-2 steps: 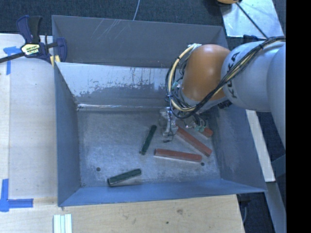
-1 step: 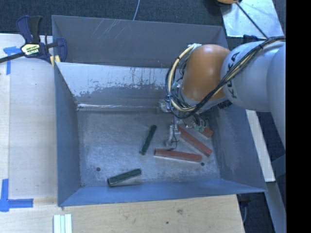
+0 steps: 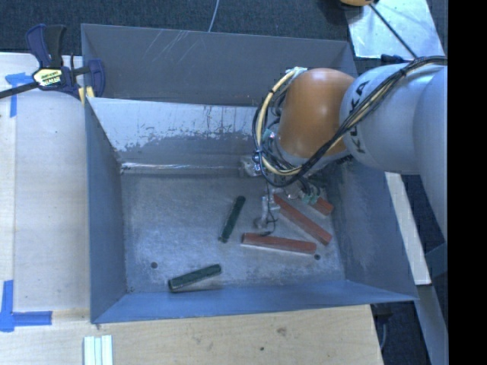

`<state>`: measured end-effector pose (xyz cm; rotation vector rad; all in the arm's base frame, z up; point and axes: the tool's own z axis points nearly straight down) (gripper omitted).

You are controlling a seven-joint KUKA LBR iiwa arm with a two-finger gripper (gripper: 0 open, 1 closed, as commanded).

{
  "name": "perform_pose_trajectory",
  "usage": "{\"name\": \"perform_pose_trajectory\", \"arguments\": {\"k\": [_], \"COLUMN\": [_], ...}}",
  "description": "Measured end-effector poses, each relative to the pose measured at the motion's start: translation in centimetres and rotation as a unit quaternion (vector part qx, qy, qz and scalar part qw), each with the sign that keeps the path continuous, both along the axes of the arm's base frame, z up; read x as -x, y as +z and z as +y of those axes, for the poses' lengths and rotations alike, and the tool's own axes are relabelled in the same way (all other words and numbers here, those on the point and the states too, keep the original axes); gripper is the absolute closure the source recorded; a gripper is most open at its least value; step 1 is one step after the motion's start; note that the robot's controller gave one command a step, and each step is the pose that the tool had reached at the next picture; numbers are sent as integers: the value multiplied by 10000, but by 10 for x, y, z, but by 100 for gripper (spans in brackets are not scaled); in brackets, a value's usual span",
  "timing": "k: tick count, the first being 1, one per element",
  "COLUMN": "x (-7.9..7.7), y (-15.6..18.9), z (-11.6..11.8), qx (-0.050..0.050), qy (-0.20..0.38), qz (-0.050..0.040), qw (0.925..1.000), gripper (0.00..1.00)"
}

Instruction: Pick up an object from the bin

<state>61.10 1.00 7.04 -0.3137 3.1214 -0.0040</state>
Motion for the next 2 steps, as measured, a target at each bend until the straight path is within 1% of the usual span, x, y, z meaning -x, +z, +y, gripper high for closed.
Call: {"name": "perform_pose_trajectory", "arguments": {"k": [1,2], "x": [-7,-19], "y": [0,1], "z": [43,64], "qx": [-19,-14], "qy": [1254,1430], "qz": [-9,-7], "qw": [9921,9897], "gripper": [0,100]}}
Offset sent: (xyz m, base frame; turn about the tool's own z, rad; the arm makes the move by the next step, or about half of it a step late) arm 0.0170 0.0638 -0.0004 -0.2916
